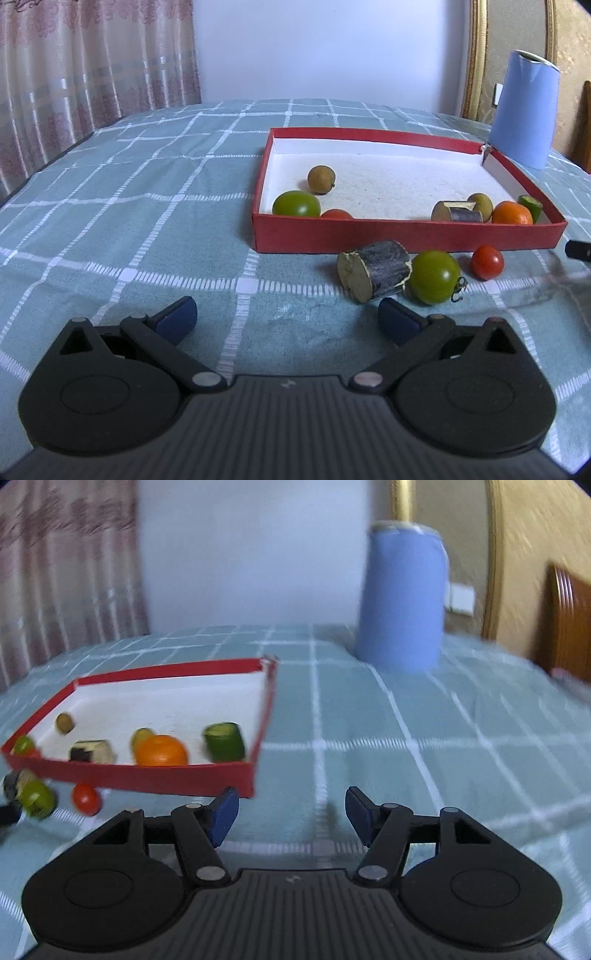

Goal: Organize fruits
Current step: 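Lower the eggplant slice into the tray and open the right gripper, then move the left gripper to the second eggplant slice and grasp it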

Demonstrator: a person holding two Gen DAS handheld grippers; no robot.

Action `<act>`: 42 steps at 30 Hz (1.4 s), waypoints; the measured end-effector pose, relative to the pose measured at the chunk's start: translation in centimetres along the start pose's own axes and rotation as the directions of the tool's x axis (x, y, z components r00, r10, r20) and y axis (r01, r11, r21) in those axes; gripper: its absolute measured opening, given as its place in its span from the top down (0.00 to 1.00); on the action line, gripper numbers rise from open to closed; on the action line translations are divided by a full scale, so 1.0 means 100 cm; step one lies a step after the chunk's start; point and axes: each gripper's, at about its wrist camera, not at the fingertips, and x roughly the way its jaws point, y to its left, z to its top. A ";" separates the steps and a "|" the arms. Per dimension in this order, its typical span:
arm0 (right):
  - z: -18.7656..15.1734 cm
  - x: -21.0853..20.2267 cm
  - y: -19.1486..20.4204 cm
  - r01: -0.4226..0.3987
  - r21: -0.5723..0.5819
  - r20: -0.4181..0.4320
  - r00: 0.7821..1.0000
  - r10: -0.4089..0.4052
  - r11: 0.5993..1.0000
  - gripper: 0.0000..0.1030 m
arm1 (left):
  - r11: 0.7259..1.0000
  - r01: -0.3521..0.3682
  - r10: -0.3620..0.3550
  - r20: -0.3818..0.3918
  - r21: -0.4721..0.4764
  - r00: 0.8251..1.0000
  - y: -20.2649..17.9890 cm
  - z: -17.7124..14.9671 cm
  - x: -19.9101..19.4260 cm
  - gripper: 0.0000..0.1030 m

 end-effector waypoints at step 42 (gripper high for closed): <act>-0.006 0.006 -0.004 -0.032 0.010 -0.038 0.999 0.032 0.999 0.27 | 0.995 0.098 -0.099 0.063 0.006 0.993 -0.020 0.016 -0.007 0.63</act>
